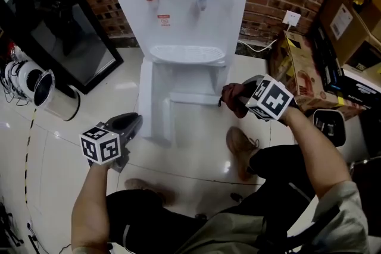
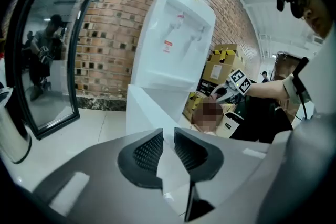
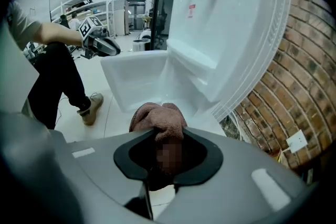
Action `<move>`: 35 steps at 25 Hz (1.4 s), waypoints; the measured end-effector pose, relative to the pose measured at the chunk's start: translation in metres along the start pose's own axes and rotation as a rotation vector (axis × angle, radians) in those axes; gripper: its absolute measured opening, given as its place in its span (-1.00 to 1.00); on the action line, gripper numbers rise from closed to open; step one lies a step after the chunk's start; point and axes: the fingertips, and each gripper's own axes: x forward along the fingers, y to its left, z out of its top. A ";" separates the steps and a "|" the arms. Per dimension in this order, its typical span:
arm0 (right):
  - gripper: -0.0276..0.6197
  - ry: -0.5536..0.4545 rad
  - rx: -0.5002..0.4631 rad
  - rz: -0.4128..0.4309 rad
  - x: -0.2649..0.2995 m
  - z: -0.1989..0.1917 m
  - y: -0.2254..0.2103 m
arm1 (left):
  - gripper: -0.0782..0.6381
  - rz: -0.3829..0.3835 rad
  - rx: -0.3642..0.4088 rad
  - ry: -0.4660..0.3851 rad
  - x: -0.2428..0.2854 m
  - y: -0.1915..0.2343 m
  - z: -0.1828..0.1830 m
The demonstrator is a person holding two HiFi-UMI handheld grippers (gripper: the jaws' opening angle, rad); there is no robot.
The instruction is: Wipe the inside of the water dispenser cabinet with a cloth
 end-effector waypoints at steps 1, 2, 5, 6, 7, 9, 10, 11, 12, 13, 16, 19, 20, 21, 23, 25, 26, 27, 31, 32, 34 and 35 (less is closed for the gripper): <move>-0.61 -0.012 -0.013 0.000 -0.003 0.001 0.003 | -0.59 0.001 0.018 0.016 0.005 -0.008 0.001; -0.61 -0.023 -0.021 0.000 -0.007 0.002 0.005 | -0.59 0.006 0.035 0.033 0.010 -0.014 0.002; -0.61 -0.078 0.003 -0.019 -0.024 0.003 -0.003 | -0.59 -0.011 0.044 0.048 0.029 -0.036 0.006; -0.61 -0.105 0.027 -0.027 -0.030 0.005 -0.008 | -0.58 -0.035 0.036 0.042 0.035 -0.045 0.006; -0.61 -0.134 0.054 -0.033 -0.034 0.007 -0.015 | -0.59 -0.061 0.034 0.039 0.042 -0.054 0.008; -0.61 -0.193 0.108 -0.045 -0.039 0.011 -0.030 | -0.61 -0.099 0.058 0.044 0.058 -0.069 0.015; -0.61 -0.215 0.136 -0.053 -0.041 0.010 -0.038 | -0.61 -0.114 0.076 0.050 0.068 -0.076 0.019; -0.61 -0.229 0.163 -0.062 -0.042 0.008 -0.044 | -0.61 -0.131 0.091 0.057 0.079 -0.083 0.024; -0.61 -0.236 0.185 -0.072 -0.043 0.004 -0.049 | -0.62 -0.147 0.103 0.062 0.090 -0.090 0.027; -0.61 -0.243 0.201 -0.081 -0.044 0.002 -0.054 | -0.63 -0.159 0.110 0.064 0.099 -0.096 0.031; -0.61 -0.284 0.231 -0.102 -0.049 0.006 -0.067 | -0.66 -0.167 0.116 0.057 0.118 -0.106 0.038; -0.61 -0.334 0.240 -0.121 -0.058 0.014 -0.079 | -0.71 -0.166 0.126 0.049 0.135 -0.111 0.046; -0.61 -0.344 0.239 -0.126 -0.060 0.014 -0.081 | -0.72 -0.166 0.139 0.053 0.141 -0.113 0.048; -0.61 -0.350 0.239 -0.130 -0.060 0.013 -0.083 | -0.72 -0.169 0.161 0.066 0.147 -0.116 0.048; -0.61 -0.355 0.247 -0.135 -0.057 0.008 -0.088 | -0.78 -0.174 0.216 0.108 0.161 -0.125 0.043; -0.61 -0.355 0.264 -0.137 -0.055 0.001 -0.096 | -0.78 -0.163 0.239 0.130 0.178 -0.131 0.043; -0.61 -0.355 0.274 -0.140 -0.055 -0.003 -0.100 | -0.78 -0.153 0.230 0.131 0.188 -0.132 0.046; -0.61 -0.357 0.283 -0.144 -0.055 -0.006 -0.103 | -0.78 -0.139 0.214 0.128 0.198 -0.133 0.049; -0.61 -0.382 0.322 -0.163 -0.059 -0.019 -0.114 | -0.78 -0.056 0.176 0.119 0.238 -0.129 0.060; -0.61 -0.386 0.324 -0.169 -0.059 -0.022 -0.116 | -0.78 -0.033 0.166 0.111 0.246 -0.127 0.063; -0.61 -0.383 0.321 -0.176 -0.058 -0.029 -0.120 | -0.78 0.011 0.129 0.082 0.259 -0.121 0.069; -0.61 -0.381 0.322 -0.176 -0.057 -0.032 -0.121 | -0.78 0.031 0.110 0.069 0.262 -0.118 0.072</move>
